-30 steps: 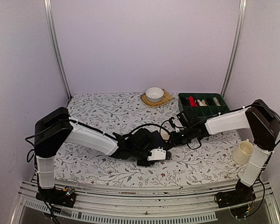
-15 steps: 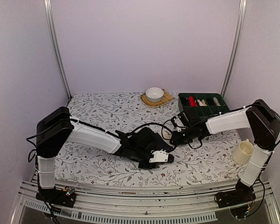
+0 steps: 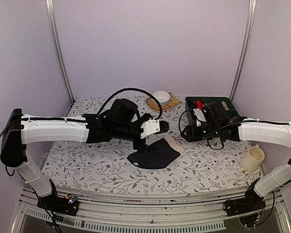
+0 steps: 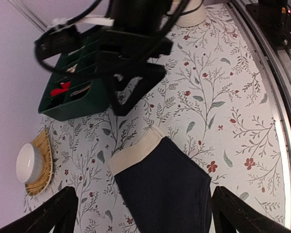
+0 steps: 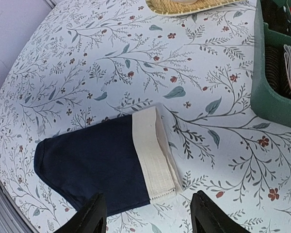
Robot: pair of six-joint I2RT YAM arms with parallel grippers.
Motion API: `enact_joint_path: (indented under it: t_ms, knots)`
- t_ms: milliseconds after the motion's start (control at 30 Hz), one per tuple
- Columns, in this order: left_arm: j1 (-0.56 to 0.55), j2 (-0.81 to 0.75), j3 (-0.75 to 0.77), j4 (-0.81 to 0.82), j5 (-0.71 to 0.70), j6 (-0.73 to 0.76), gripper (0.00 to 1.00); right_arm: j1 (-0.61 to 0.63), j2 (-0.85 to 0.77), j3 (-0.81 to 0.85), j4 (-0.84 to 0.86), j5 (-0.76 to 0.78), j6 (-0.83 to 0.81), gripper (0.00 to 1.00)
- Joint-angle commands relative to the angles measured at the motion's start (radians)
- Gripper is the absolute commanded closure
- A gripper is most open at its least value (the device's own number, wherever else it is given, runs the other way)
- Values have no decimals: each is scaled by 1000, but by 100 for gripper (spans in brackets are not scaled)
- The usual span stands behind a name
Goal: Roll the underwear
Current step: Adjust the underwear at the center of the board, then rotate the underwear at the center of the board.
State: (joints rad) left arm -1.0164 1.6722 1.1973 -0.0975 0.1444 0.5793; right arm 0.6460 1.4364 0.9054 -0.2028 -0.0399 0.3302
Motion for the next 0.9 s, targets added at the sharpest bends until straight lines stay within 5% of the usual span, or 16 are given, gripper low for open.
enact_joint_path:
  t_ms: [0, 367, 867]
  knots:
    - [118, -50, -101, 4, -64, -3, 2, 13, -30, -82, -58, -5, 18, 39]
    - [336, 29, -290, 143, -200, 79, 3, 114, 64, -146, 2, -75, 74, 34]
    - [287, 155, -386, 258, -286, 228, 2, 124, 300, -34, 36, -174, 24, 9]
